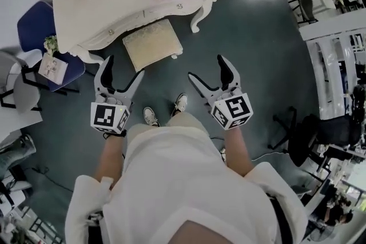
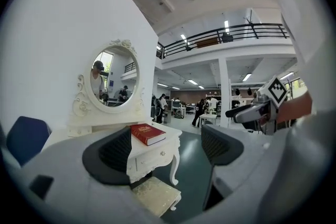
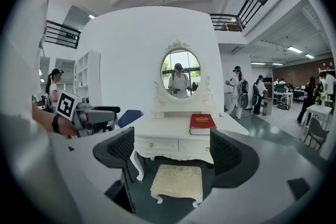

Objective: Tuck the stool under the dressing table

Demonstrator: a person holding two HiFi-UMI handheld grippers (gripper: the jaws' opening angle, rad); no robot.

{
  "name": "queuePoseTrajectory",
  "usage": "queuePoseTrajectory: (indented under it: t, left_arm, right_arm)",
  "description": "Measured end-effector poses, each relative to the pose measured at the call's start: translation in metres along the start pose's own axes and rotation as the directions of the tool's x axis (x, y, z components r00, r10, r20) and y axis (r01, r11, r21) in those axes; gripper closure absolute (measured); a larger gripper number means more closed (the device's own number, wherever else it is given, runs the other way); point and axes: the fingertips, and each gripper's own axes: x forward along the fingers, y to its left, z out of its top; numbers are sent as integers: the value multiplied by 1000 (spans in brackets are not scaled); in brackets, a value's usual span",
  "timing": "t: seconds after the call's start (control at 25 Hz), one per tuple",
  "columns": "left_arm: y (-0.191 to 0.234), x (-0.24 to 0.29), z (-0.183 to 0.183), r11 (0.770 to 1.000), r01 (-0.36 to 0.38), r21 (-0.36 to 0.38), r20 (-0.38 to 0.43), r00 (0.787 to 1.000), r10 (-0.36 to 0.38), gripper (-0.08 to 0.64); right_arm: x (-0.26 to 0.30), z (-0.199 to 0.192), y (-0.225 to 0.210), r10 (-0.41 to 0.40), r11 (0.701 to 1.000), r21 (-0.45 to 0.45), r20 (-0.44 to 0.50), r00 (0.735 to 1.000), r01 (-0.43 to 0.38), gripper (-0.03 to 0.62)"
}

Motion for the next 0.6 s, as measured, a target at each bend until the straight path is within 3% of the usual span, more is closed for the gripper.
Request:
queuePoseTrajectory:
  t: [0.2, 0.36, 0.6]
  left_arm:
    - [3, 12, 15, 997, -66, 44, -10, 998, 67, 155]
    - [30, 26, 27, 983, -176, 54, 2, 984, 177, 155]
    - [45, 39, -10, 973, -226, 37, -67, 971, 228, 155]
  right_arm:
    - [34, 19, -24, 79, 997, -14, 33, 996, -78, 163]
    - [57, 13, -36, 144, 990, -2, 3, 990, -144, 163]
    - [83, -28, -56, 201, 979, 15, -107, 974, -201, 163]
